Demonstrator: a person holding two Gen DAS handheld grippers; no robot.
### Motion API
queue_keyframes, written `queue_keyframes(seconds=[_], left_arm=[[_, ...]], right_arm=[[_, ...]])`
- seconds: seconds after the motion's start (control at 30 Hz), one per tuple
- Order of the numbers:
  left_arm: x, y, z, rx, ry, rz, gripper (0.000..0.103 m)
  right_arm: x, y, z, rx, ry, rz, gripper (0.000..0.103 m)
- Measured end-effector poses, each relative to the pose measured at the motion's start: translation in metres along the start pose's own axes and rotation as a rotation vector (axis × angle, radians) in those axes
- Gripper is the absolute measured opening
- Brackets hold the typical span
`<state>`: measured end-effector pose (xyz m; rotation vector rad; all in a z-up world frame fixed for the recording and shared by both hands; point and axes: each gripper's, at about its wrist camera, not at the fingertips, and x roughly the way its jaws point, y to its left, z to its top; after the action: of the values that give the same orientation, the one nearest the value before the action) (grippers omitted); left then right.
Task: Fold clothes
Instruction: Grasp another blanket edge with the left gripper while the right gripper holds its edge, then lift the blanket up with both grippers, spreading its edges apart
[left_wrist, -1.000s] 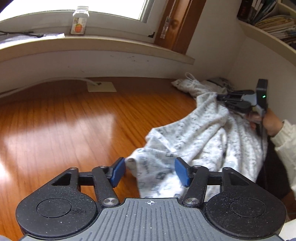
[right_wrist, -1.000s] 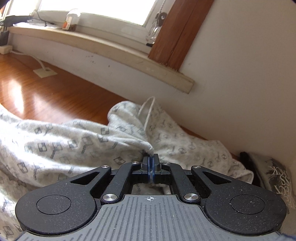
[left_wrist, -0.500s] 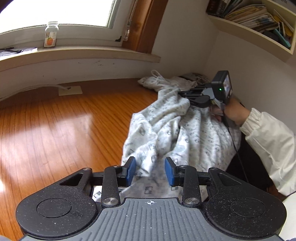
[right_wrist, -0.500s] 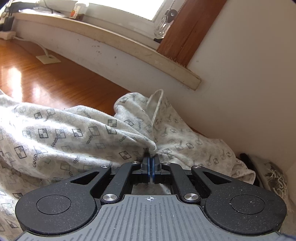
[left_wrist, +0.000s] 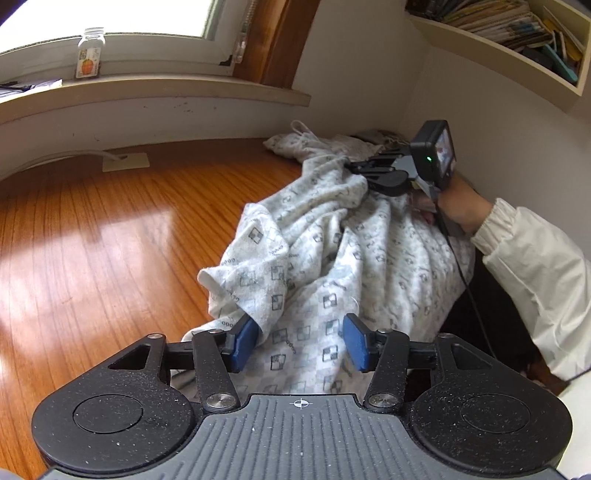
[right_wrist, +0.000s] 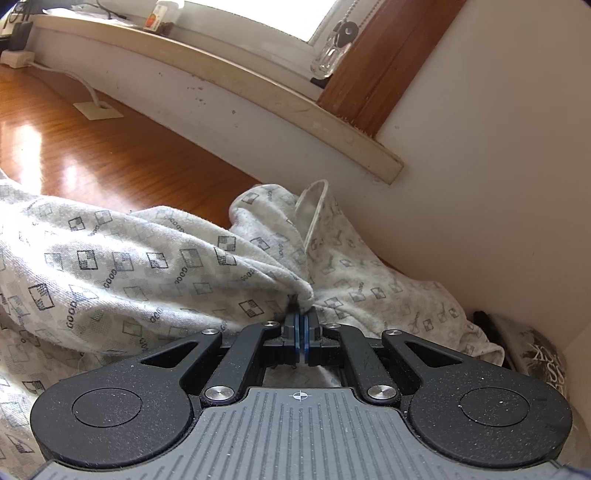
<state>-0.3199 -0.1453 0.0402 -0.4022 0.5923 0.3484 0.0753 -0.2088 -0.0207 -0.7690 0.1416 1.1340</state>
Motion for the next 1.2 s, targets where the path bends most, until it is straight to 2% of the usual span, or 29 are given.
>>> queue_keyframes(seconds=[0.13,0.23,0.27,0.3,0.4,0.43,0.53,0.7,0.9,1.03,1.2], left_arm=[[0.002,0.011,0.008,-0.056,-0.052,0.027,0.055],[0.002,0.020,0.013,-0.112,-0.094,0.017,0.051],[0.002,0.023,0.015,-0.135,-0.110,0.012,0.041],[0.003,0.027,0.017,-0.154,-0.121,0.006,0.027],[0.004,0.033,0.021,-0.179,-0.141,-0.003,0.004],[0.003,0.034,0.022,-0.176,-0.152,0.005,0.001],[-0.003,0.034,0.022,-0.163,-0.199,0.039,0.001],[-0.033,0.044,0.036,-0.188,-0.344,0.096,0.001],[-0.075,0.060,0.065,-0.187,-0.503,0.164,0.001],[-0.101,0.071,0.082,-0.199,-0.603,0.214,0.001],[-0.136,0.084,0.106,-0.217,-0.702,0.228,0.001]], right_arm=[[0.000,0.000,0.000,0.001,-0.001,0.000,0.003],[-0.001,-0.001,0.000,0.005,-0.005,0.001,0.003],[-0.002,-0.002,0.000,0.008,-0.008,0.001,0.003],[-0.002,-0.002,0.000,0.011,-0.010,0.002,0.003],[-0.003,-0.004,-0.001,0.023,-0.017,0.008,0.003],[-0.004,-0.005,-0.001,0.025,-0.019,0.009,0.003],[-0.008,-0.009,-0.001,0.048,-0.048,0.007,0.003],[-0.025,-0.031,0.010,0.144,-0.136,-0.012,0.002],[-0.064,-0.047,0.064,0.095,-0.290,-0.072,0.002],[-0.074,-0.063,0.102,0.071,-0.347,-0.120,0.002],[-0.097,-0.087,0.136,0.077,-0.436,-0.166,0.002]])
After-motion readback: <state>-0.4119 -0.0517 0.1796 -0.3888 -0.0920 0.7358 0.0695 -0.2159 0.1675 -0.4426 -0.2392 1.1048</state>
